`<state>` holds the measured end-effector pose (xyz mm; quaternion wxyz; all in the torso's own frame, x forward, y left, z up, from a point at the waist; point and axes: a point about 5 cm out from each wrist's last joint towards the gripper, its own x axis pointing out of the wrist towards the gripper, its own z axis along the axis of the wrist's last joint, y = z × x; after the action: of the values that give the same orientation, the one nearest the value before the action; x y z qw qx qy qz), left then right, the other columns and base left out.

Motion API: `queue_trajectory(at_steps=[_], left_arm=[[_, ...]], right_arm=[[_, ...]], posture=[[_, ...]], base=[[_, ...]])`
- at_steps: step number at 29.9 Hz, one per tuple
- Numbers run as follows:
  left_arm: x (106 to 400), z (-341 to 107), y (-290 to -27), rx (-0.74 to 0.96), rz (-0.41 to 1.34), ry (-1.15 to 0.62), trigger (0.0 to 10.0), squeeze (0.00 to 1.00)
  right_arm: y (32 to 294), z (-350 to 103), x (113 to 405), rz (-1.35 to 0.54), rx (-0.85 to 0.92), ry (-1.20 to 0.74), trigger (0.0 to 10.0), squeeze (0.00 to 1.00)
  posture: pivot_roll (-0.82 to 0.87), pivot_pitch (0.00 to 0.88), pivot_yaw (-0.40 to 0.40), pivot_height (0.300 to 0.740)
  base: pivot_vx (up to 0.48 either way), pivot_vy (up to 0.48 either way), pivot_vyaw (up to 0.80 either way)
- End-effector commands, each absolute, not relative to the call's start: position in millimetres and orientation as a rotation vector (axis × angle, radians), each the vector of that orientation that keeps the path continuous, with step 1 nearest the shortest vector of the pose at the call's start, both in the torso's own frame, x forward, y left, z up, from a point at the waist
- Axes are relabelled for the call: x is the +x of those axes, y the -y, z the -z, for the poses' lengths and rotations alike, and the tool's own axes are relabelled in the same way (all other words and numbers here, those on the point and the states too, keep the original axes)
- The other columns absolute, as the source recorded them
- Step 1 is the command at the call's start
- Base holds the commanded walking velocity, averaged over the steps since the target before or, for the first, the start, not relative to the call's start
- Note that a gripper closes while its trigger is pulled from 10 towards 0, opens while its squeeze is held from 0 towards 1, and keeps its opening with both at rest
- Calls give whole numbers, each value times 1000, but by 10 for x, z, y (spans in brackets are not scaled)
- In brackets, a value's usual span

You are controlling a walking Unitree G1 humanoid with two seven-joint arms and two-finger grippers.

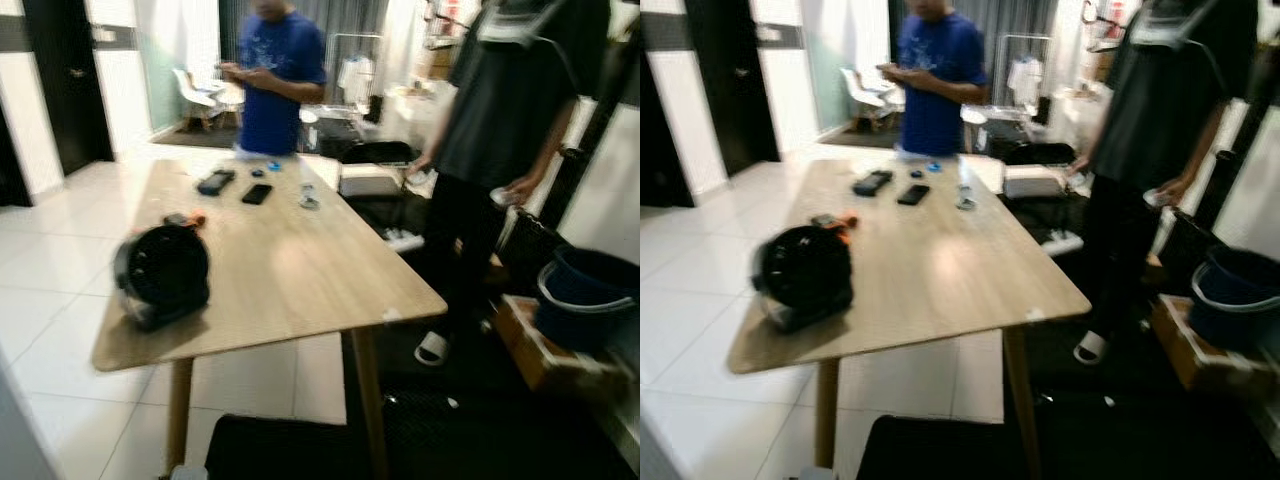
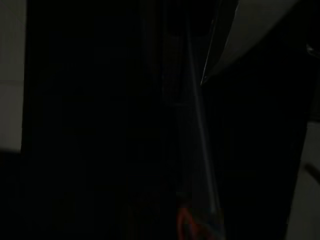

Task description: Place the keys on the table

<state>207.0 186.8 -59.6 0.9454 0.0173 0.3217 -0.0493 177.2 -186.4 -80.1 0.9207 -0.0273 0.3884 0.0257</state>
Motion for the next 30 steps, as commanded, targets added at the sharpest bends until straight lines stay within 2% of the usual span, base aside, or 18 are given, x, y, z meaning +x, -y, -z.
queue_trajectory(at_steps=[1,15,22,24,30], left_arm=[[2063,606,-1861,39,105,-667,10000,0],[2081,591,-1908,27,69,-658,10000,0],[2101,571,-1915,26,58,-639,10000,0],[2104,562,-1932,30,37,-626,10000,0],[2085,564,-1924,39,42,-618,10000,0]], right_arm=[[1892,802,1765,-46,-59,-803,10000,0],[1877,815,1739,-51,-63,-808,10000,0],[1871,822,1726,-68,-72,-813,10000,0],[1863,814,1741,-91,-81,-809,10000,0],[1878,799,1769,-106,-101,-804,10000,0]], posture=[[38,20,6,740],[40,21,6,740],[48,20,-13,740],[55,23,-43,740],[78,32,-42,740]], base=[[0,0,-625],[0,0,-45],[0,0,0],[0,0,0],[0,0,0]])
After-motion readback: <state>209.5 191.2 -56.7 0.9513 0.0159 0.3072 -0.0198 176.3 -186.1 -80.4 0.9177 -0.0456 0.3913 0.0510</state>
